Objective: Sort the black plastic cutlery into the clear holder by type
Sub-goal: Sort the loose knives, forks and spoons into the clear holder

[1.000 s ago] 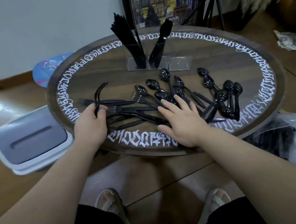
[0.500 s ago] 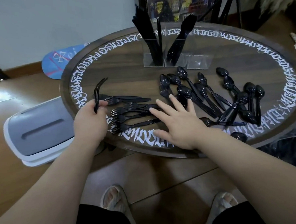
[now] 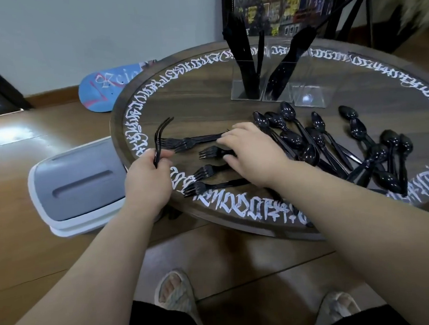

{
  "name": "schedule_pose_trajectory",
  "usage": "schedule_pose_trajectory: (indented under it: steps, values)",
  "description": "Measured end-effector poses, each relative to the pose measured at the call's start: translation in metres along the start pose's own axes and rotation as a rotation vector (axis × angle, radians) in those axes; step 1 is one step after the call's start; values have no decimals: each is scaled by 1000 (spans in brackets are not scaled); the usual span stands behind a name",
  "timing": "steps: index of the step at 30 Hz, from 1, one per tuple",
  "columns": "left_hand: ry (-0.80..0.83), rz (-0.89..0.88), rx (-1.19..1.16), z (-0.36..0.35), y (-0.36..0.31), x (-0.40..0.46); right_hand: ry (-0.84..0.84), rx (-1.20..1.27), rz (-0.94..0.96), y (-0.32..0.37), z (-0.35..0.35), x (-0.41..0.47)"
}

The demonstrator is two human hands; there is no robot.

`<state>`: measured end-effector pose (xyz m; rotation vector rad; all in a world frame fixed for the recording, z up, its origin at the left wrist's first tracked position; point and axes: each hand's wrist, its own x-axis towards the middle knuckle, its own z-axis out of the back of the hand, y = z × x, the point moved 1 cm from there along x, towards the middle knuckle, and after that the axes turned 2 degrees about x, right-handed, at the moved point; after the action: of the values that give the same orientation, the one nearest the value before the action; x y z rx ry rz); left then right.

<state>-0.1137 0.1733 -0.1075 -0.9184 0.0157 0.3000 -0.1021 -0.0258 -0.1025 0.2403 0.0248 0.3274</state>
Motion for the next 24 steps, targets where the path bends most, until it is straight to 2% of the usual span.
schedule_pose_trajectory:
  steps: [5, 8, 11, 14, 20, 24]
  values:
    - [-12, 13, -16, 5, 3, 4, 91, -166, -57, 2, -6, 27]
    - [-13, 23, -22, 5, 6, 9, 41, -226, -33, -1, 0, 29]
    - [-17, 36, -38, 6, 11, 13, -27, -172, 10, 3, 7, 36]
    - [-15, 58, -67, 8, 15, 16, 23, -61, 56, 15, 10, 50]
    - [-19, 57, -72, 11, 17, 18, 62, -30, 50, 21, 1, 65]
    - [6, 40, -66, 9, 18, 19, -120, 87, 46, 18, 9, 56]
